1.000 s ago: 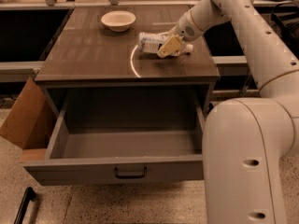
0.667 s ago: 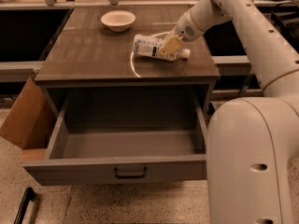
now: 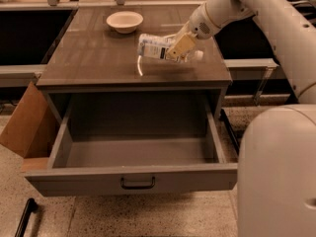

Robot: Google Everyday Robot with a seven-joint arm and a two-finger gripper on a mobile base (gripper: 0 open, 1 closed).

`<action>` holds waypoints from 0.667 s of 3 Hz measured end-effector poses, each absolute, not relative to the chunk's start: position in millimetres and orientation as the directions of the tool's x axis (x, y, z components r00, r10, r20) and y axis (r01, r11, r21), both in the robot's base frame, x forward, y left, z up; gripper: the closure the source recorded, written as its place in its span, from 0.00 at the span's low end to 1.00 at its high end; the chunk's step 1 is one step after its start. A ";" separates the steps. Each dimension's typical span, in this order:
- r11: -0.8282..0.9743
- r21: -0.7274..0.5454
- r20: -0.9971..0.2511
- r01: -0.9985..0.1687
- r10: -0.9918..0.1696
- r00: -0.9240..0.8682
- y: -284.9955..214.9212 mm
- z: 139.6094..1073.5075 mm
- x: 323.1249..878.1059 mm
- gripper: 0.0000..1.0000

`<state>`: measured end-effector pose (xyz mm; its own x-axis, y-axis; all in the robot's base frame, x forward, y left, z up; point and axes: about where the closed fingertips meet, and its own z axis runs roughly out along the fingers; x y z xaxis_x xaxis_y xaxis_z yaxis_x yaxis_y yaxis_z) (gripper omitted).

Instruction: Place blue plastic bottle into top drawer

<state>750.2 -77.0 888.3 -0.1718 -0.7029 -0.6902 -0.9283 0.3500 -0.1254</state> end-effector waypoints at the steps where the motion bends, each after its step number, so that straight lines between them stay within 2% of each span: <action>1: 0.350 -0.158 -0.697 -0.923 -0.702 -0.146 -82.7 909.2 730.7 1.00; 2: 0.326 -0.136 -0.721 -0.936 -0.680 -0.132 -79.5 913.3 704.6 1.00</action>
Offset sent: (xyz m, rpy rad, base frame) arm -0.0778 -0.0044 0.0380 0.0843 -0.0323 0.0553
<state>704.6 -79.5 913.3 -0.1318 -0.6798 -0.7214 -0.9356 0.3257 -0.1360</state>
